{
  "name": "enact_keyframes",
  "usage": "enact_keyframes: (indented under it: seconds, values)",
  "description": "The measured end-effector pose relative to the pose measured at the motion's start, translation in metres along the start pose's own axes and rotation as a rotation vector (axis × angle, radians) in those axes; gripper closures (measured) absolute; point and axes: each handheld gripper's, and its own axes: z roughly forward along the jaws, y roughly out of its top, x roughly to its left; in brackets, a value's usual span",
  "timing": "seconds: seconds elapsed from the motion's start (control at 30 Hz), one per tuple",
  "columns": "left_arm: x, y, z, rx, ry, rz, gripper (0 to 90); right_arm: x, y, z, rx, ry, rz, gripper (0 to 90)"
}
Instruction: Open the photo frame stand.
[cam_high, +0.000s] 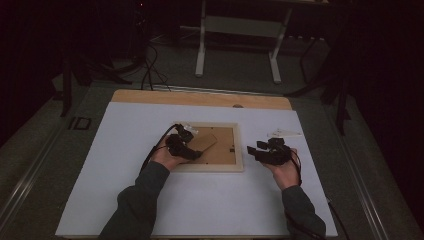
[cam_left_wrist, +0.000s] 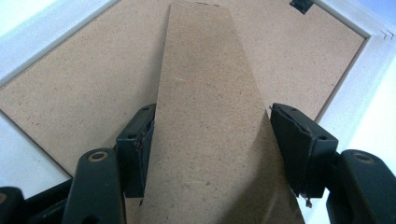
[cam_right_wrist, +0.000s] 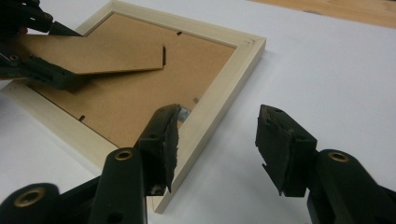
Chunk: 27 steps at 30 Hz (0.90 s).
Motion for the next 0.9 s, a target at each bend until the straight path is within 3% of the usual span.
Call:
enact_keyframes:
  seconds: [0.33, 0.9]
  values:
    - [-0.006, 0.0, -0.003, -0.014, 0.032, 0.029, 37.4, 0.001, 0.015, 0.003, 0.019, -0.011, -0.042, 48.0]
    - [-0.021, 0.0, -0.012, -0.05, 0.108, 0.094, 37.4, -0.01, 0.024, 0.009, 0.03, -0.031, -0.009, 56.4]
